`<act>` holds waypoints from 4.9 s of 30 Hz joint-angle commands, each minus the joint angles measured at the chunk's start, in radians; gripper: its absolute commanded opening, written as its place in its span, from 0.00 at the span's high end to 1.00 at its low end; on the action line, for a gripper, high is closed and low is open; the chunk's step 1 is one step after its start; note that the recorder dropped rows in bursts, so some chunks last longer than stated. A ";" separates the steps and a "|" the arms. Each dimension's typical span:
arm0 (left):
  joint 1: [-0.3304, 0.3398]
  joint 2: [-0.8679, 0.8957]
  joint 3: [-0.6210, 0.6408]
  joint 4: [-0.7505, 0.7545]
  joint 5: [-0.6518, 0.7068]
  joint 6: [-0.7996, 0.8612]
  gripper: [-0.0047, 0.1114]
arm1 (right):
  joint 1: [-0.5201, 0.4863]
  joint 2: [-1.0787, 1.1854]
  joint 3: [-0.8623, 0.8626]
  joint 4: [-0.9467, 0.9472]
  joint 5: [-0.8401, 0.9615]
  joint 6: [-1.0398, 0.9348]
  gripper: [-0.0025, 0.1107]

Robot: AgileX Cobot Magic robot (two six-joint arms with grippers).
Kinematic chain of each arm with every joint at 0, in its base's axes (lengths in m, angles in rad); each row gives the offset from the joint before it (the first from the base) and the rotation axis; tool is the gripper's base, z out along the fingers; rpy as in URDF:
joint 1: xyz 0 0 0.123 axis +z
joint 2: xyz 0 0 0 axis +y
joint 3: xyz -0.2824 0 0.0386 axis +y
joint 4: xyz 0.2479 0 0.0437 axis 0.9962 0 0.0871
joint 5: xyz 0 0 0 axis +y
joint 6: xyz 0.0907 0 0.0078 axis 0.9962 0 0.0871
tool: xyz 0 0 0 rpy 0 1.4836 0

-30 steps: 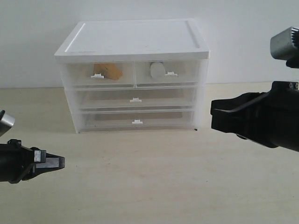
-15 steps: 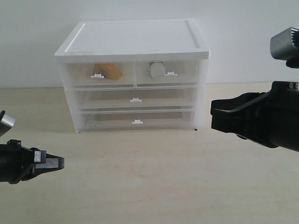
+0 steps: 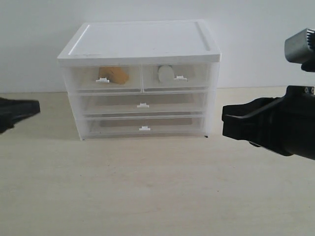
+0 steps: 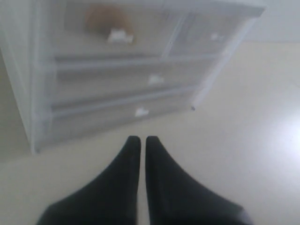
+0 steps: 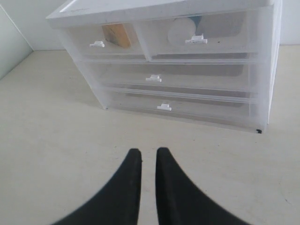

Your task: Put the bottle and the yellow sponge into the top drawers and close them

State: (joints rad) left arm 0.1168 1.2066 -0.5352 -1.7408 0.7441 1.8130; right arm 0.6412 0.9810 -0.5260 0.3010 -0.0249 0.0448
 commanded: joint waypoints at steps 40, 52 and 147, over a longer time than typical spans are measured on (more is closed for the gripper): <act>0.000 -1.207 0.535 -0.004 -0.562 0.045 0.93 | -0.004 -0.008 0.002 -0.002 -0.005 -0.003 0.91; 0.000 -1.207 0.535 -0.004 -0.485 0.010 0.93 | -0.004 -0.008 0.002 -0.002 -0.005 -0.003 0.91; -0.139 -1.207 0.535 1.782 -0.430 -1.874 0.93 | -0.004 -0.005 0.002 -0.002 -0.005 -0.003 0.91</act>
State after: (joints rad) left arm -0.0246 0.0032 -0.0037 0.0484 0.3132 -0.0523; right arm 0.6407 0.9794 -0.5260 0.3010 -0.0249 0.0448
